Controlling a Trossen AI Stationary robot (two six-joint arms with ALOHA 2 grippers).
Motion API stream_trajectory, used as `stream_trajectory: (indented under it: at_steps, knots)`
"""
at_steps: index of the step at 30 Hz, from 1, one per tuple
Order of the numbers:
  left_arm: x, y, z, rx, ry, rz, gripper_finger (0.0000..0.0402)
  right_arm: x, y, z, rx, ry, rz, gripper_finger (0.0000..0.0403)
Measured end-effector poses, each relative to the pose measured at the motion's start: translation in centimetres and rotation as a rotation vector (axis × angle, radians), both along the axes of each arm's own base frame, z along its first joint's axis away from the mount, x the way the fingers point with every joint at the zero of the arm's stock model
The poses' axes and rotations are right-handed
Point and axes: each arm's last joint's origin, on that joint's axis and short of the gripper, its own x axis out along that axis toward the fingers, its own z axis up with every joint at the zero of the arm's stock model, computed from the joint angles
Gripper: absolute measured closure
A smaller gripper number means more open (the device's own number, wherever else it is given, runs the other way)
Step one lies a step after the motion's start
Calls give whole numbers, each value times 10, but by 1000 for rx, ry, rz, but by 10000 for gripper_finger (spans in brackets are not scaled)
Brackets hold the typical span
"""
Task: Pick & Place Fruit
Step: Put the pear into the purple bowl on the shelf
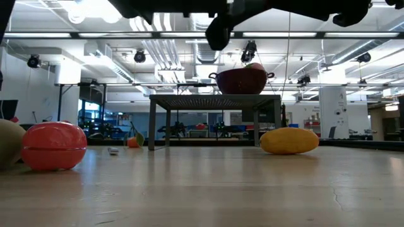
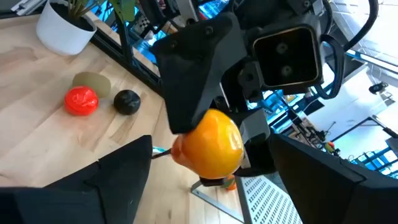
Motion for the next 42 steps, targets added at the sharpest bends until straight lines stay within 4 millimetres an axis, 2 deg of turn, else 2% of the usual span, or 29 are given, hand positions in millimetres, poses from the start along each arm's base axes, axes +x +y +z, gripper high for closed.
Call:
stream_trajectory:
  at_steps: [5, 20, 30, 36, 42]
  knots:
    - [2, 1, 2, 0, 0, -11, 264, 0, 0, 0, 1, 0, -3, 90]
    - [2, 2, 2, 3, 7, -9, 264, 0, 0, 0, 12, -1, -3, 187]
    - [2, 2, 2, 4, 6, -8, 264, 0, 0, 0, 11, 1, -1, 235]
    - [2, 2, 2, 7, 5, -9, 264, 0, 0, 0, 22, -1, -3, 249]
    - [2, 2, 2, 7, 5, -8, 264, 0, 0, 0, 23, -1, -3, 239]
